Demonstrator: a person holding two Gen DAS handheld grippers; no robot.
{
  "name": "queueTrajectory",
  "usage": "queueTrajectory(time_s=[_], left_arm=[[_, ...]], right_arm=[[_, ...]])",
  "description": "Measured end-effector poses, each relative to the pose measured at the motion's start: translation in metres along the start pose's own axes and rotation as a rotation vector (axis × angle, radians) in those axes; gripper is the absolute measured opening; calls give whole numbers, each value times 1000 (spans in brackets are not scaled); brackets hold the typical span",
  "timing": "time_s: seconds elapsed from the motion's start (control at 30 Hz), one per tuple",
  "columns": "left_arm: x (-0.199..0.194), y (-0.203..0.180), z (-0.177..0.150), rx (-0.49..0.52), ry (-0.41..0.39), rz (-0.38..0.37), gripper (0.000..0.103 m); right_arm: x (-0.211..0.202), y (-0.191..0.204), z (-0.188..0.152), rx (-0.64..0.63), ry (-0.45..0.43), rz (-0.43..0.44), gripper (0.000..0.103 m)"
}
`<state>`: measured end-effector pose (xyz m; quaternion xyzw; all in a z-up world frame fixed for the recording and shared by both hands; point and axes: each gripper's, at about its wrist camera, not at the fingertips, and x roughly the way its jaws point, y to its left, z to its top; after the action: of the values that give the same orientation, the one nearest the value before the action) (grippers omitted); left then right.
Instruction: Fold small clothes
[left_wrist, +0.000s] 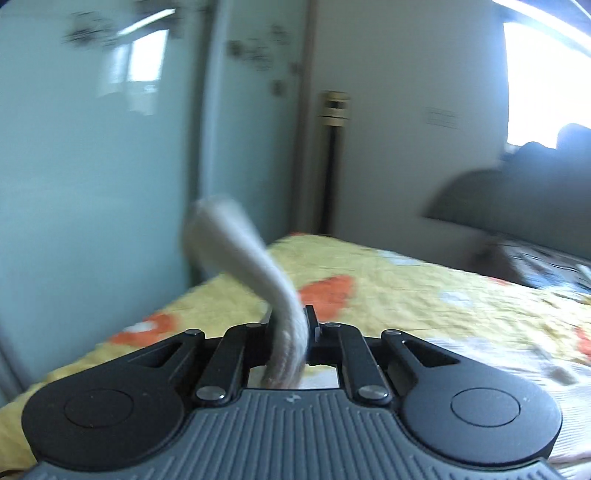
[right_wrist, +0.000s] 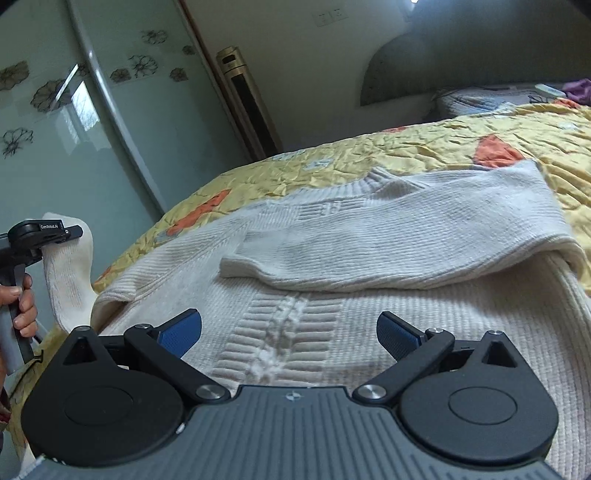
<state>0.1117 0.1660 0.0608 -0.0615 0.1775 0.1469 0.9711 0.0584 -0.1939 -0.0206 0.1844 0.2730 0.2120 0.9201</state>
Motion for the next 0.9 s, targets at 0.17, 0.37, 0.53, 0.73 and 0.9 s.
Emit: queueTrajectory(time_s=[0.17, 0.37, 0.53, 0.73, 0.9], left_arm=[[1, -83, -8, 109, 55, -228, 10], [-2, -150, -60, 313, 270, -494, 22], [-35, -148, -93, 416, 212, -497, 82], [-72, -123, -87, 420, 134, -469, 86], [-73, -90, -87, 359, 172, -428, 86]], right_arm=[[-15, -32, 2, 132, -49, -35, 102], [-30, -53, 5, 184, -97, -95, 102], [-24, -64, 16, 229, -100, -8, 103], [32, -61, 38, 301, -26, 168, 100], [77, -62, 43, 364, 48, 194, 86]])
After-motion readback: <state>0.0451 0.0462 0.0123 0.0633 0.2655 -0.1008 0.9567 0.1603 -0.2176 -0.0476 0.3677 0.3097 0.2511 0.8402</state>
